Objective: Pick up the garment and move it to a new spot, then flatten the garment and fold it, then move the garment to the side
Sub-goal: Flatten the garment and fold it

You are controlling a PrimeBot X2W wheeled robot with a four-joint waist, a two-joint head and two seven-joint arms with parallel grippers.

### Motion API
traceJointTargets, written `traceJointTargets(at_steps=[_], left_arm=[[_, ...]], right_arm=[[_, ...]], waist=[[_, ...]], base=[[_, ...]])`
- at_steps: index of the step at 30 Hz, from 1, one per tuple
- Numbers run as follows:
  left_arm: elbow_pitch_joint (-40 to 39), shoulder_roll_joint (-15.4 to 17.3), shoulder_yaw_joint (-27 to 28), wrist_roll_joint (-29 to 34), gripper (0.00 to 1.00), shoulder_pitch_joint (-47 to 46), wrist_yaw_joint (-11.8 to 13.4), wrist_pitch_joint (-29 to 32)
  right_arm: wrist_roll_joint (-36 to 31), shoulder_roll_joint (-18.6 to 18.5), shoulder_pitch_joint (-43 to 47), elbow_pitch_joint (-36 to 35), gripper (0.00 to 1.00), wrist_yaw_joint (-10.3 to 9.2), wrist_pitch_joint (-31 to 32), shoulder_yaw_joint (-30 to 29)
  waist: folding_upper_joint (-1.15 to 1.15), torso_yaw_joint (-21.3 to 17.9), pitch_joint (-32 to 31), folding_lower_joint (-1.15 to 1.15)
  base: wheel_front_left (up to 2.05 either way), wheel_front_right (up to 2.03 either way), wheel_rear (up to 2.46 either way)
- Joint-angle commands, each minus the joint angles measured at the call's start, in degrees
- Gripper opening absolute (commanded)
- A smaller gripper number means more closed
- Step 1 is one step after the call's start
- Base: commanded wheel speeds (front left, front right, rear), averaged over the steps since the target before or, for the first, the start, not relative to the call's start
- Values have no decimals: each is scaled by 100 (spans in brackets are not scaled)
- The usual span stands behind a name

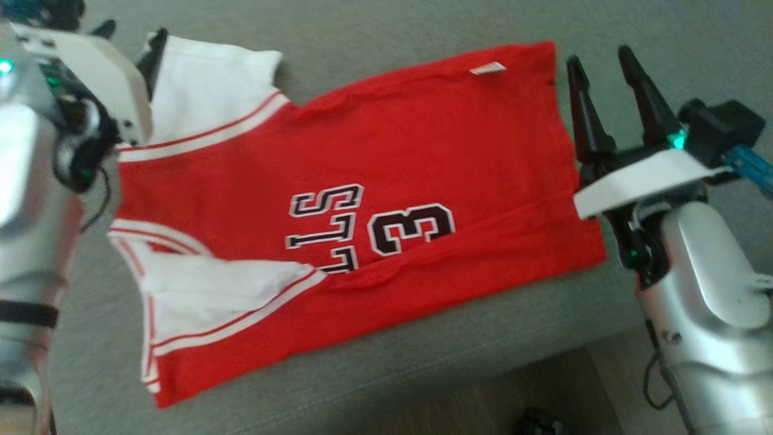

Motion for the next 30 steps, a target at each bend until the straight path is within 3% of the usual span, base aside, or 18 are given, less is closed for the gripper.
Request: traceJointTargets(at_steps=[1,6,11,16,17,18,22,30], left_arm=[[-95,267,119,-38,100,-298,-22,93],[362,547,-105,-124,100,-831,-53,680],[778,739,-332,87,100,-1171,-51,893],[1123,706,-488,85,100,-1285,-55,1092],[1160,684,-517,58,91,-1293,-57,1125],[1181,654,-545,11,0,-1295,-58,1147],[1047,495,-693,-343,0,-1262,-60,1105],[459,360,-836,-818,0,-1159,-62,329]], right_arm=[[34,66,-159,-151,100,37,-88,141],[160,124,-423,-6,100,37,-238,385],[228,149,-567,126,100,37,-384,513],[286,154,-645,252,100,37,-477,565],[295,147,-654,280,100,37,-488,561],[303,137,-660,311,100,37,-496,549],[360,64,-688,474,100,37,-425,500],[522,-438,-1051,969,100,37,321,481]], waist=[[0,-338,316,-2],[0,-539,489,-2],[0,-655,603,-2],[0,-719,631,-2],[0,-719,629,-2],[0,-713,626,-2],[0,-592,579,-2],[0,1,459,-2]], base=[[0,0,0],[0,0,0],[0,0,0],[0,0,0],[0,0,0],[0,0,0],[0,0,0],[0,0,0]])
